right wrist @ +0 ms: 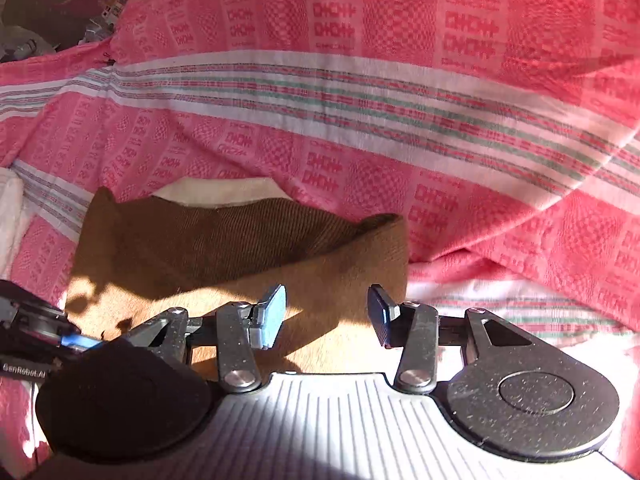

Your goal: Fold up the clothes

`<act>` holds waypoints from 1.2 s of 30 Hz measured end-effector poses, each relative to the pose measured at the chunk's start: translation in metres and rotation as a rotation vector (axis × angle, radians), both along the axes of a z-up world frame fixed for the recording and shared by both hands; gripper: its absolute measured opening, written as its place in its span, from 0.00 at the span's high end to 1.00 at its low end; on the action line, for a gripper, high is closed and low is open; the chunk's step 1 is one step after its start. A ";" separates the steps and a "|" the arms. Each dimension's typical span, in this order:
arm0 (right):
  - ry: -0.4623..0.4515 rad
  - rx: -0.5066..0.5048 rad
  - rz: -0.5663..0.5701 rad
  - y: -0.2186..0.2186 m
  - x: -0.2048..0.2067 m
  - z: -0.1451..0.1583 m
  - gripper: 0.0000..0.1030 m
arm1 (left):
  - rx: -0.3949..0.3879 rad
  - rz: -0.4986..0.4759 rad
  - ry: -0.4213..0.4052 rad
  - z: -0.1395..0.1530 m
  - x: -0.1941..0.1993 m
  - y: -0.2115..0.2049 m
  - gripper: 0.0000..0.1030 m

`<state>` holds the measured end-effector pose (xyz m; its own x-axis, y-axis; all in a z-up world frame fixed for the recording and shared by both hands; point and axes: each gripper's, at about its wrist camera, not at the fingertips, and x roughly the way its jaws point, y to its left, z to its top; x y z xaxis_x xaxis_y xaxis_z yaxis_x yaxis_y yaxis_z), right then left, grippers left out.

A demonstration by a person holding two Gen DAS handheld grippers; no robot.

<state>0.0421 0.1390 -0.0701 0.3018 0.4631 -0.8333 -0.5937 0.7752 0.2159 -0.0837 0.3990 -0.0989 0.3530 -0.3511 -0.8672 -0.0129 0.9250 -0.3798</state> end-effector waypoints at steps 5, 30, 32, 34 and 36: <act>0.204 0.011 0.055 -0.013 -0.055 -0.027 0.59 | -0.031 0.029 0.024 0.002 -0.002 0.006 0.75; 0.267 0.195 -0.139 -0.011 -0.029 -0.037 0.91 | 0.227 -0.160 0.008 0.008 0.030 -0.030 0.94; 0.261 0.186 -0.095 -0.016 -0.029 -0.022 0.91 | 0.086 -0.142 0.055 0.018 0.024 -0.024 0.94; 0.273 0.182 -0.067 -0.025 -0.029 -0.011 0.91 | -0.007 -0.138 0.068 0.029 0.013 -0.023 0.94; 0.288 0.160 -0.050 -0.027 -0.027 -0.011 0.91 | -0.053 -0.119 0.090 0.027 0.007 -0.021 0.91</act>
<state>0.0147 0.1119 -0.0809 0.0902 0.5856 -0.8056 -0.4531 0.7445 0.4904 -0.0769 0.3778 -0.0715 0.2281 -0.4318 -0.8727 0.0592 0.9008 -0.4302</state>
